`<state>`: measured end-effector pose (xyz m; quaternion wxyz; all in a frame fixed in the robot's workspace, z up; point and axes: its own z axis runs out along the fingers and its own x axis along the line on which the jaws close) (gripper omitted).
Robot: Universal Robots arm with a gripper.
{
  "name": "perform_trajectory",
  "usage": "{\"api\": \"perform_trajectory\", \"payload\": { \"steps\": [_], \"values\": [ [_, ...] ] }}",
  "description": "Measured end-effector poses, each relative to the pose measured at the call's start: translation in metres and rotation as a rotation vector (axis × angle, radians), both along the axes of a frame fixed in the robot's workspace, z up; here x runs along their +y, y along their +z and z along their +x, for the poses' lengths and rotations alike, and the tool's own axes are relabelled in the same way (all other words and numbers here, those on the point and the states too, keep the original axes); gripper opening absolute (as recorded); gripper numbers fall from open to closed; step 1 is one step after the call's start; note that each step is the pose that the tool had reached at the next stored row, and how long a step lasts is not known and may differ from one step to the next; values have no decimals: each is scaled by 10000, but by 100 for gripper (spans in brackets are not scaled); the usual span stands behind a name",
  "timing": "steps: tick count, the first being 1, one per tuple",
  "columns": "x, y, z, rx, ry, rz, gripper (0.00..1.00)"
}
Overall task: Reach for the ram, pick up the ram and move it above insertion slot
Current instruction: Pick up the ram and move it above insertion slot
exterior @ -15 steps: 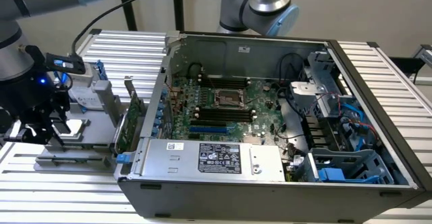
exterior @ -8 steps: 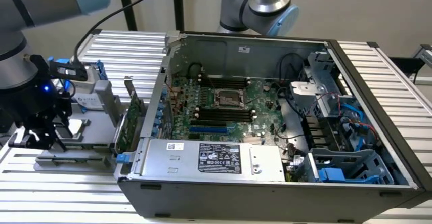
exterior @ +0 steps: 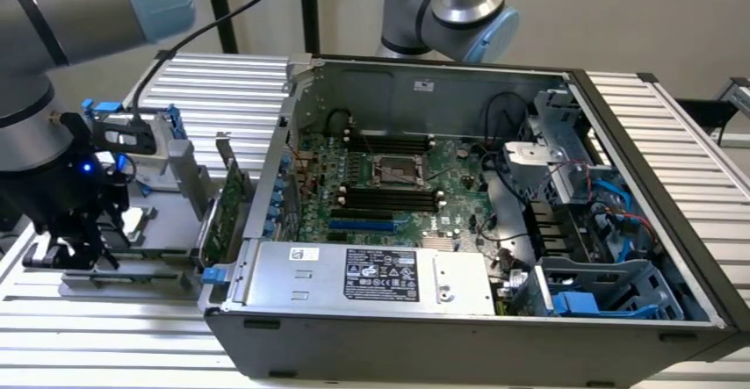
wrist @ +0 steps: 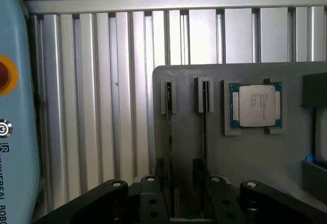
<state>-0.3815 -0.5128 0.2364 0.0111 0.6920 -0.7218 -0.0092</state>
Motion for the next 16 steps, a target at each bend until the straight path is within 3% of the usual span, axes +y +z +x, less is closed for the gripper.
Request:
{"api": "perform_trajectory", "payload": {
  "steps": [16],
  "values": [
    [-76, -293, 0, -3, -1, 2, 36]
  ]
}}
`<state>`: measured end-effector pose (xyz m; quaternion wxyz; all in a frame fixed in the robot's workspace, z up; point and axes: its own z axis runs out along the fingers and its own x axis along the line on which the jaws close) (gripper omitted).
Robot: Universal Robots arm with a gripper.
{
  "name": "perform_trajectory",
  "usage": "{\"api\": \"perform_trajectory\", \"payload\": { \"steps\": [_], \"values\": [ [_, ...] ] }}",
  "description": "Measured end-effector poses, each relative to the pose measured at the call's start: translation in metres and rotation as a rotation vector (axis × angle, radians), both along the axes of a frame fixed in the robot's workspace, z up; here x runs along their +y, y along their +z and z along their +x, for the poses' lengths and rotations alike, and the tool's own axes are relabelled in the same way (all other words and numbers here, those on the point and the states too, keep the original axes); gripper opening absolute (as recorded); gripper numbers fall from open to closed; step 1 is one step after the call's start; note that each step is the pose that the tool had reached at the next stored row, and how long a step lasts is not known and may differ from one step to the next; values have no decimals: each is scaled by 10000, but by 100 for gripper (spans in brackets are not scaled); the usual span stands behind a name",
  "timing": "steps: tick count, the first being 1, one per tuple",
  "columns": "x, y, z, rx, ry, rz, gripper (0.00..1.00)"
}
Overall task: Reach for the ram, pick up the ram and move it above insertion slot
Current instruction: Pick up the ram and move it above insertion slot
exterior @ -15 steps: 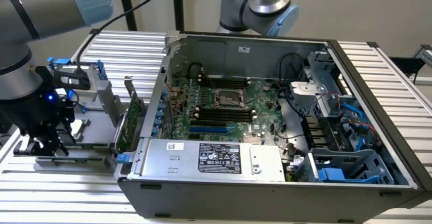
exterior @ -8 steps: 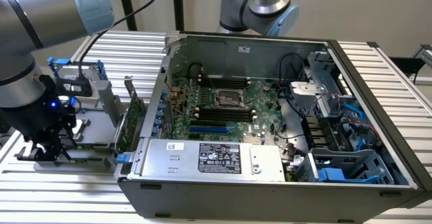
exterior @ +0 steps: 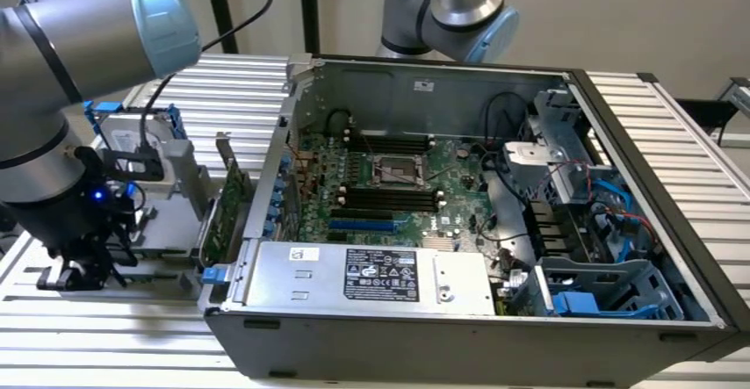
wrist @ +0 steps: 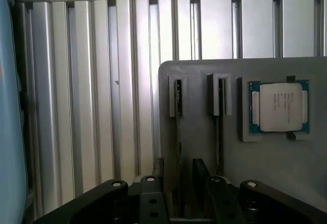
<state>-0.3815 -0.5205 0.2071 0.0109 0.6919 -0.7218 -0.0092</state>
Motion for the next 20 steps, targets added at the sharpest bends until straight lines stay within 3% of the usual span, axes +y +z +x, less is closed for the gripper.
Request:
{"api": "perform_trajectory", "payload": {
  "steps": [2, 4, 7, 9, 14, 16, 18, 19, 20],
  "values": [
    [-4, -34, 1, -2, 1, 2, 36],
    [-5, -54, 4, -12, 2, 47, 36],
    [-6, -75, 13, -14, 1, 247, 36],
    [-8, -99, 24, -14, 1, 331, 36],
    [-11, -125, 35, 4, 0, 350, 36],
    [-11, -128, 36, 12, 0, 353, 28],
    [-11, -129, 36, 23, 0, 353, 28],
    [-11, -129, 36, 32, 0, 353, 21],
    [-10, -129, 36, 43, 2, 354, 21]
  ]
}}
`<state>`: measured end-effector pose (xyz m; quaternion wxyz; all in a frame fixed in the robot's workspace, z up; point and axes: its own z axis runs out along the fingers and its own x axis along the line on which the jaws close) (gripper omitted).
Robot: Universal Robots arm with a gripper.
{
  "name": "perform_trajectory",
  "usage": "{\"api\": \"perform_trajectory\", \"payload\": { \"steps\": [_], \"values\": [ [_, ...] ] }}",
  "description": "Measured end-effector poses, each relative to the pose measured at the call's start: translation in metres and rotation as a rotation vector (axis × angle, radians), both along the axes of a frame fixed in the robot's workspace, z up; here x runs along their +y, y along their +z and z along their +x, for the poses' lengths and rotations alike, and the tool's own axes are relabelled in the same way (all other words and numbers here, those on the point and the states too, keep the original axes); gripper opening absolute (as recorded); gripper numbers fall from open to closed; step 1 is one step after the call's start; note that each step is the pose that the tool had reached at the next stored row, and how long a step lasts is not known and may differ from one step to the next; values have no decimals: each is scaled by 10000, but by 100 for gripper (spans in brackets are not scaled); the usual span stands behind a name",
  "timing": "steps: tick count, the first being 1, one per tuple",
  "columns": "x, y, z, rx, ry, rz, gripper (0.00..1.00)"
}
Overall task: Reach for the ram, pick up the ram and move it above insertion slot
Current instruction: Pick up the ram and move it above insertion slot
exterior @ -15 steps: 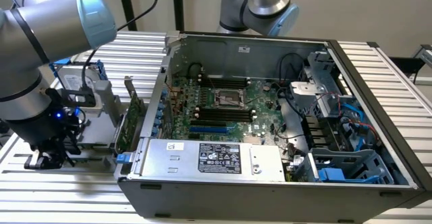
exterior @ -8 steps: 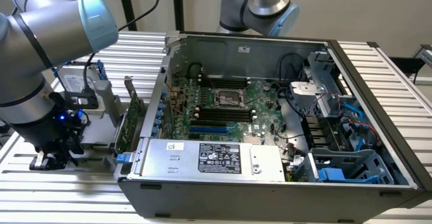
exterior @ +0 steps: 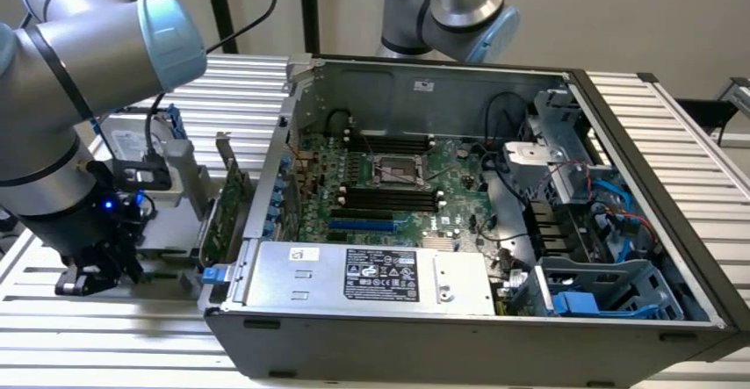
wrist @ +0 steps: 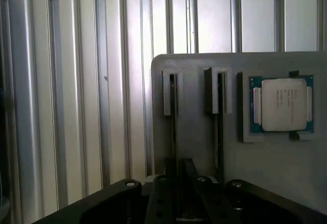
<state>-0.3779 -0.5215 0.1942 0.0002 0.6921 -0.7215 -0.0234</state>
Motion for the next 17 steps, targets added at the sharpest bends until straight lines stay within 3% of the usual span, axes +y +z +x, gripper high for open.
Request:
{"api": "perform_trajectory", "payload": {
  "steps": [7, 9, 17],
  "values": [
    [-1, 0, 0, 68, 76, -3, 19],
    [0, 0, 0, 77, 95, -3, 14],
    [0, 0, 1, 89, 190, -14, 14]
  ]
}}
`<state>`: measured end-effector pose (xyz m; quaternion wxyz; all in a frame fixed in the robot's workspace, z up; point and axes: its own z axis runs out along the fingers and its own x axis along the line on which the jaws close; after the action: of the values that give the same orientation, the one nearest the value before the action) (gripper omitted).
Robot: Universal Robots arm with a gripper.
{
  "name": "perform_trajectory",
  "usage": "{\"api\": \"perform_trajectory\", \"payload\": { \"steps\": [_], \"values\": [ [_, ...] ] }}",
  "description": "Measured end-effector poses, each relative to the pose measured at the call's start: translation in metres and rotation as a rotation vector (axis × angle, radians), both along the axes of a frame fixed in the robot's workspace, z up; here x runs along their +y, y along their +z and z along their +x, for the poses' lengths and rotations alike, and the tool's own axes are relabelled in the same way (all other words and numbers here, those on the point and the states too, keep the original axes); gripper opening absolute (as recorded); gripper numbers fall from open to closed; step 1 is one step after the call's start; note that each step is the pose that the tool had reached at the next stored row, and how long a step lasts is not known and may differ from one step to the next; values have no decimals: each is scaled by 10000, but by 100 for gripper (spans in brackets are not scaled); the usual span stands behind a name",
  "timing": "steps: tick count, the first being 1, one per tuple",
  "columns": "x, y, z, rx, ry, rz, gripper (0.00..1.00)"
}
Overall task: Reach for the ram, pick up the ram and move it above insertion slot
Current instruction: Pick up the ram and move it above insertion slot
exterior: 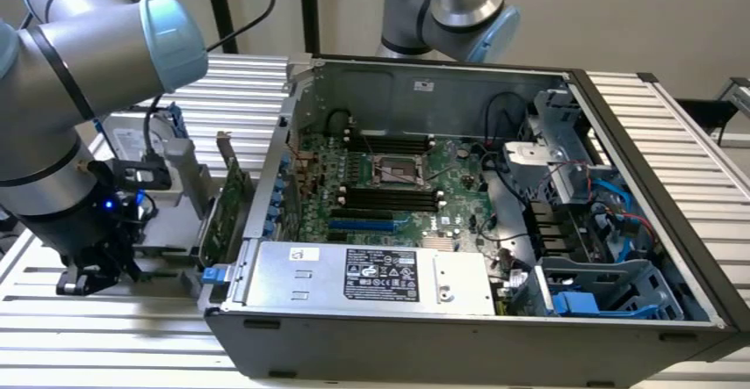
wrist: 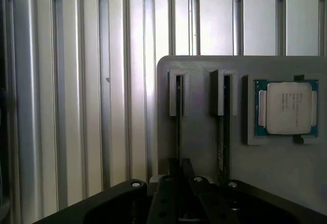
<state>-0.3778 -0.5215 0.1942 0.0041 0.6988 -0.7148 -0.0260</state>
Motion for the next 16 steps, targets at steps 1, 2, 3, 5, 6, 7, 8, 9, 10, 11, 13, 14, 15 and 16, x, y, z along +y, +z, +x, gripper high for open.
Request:
{"api": "perform_trajectory", "payload": {
  "steps": [1, 2, 3, 5, 6, 7, 8, 9, 10, 11, 13, 14, 15, 16],
  "values": [
    [0, 0, 0, -1, 92, -1, 14],
    [0, 0, 0, -1, 218, -3, 14],
    [0, -1, 1, -1, 366, -3, 14],
    [0, 0, 0, -1, 629, -9, 14],
    [0, 0, 0, -1, 688, -9, 14],
    [0, 0, 0, 1, 730, -10, 14],
    [0, 0, 0, 1, 749, -10, 14],
    [0, 0, 0, 1, 753, -10, 14],
    [0, 2, 0, 2, 755, -10, 14],
    [1, 7, 0, 2, 756, -10, 14],
    [0, 35, 0, 6, 758, -10, 14],
    [1, 58, 1, 13, 759, -9, 14],
    [0, 88, 1, 24, 760, -10, 14],
    [0, 121, 2, 34, 762, -8, 14]
  ]
}}
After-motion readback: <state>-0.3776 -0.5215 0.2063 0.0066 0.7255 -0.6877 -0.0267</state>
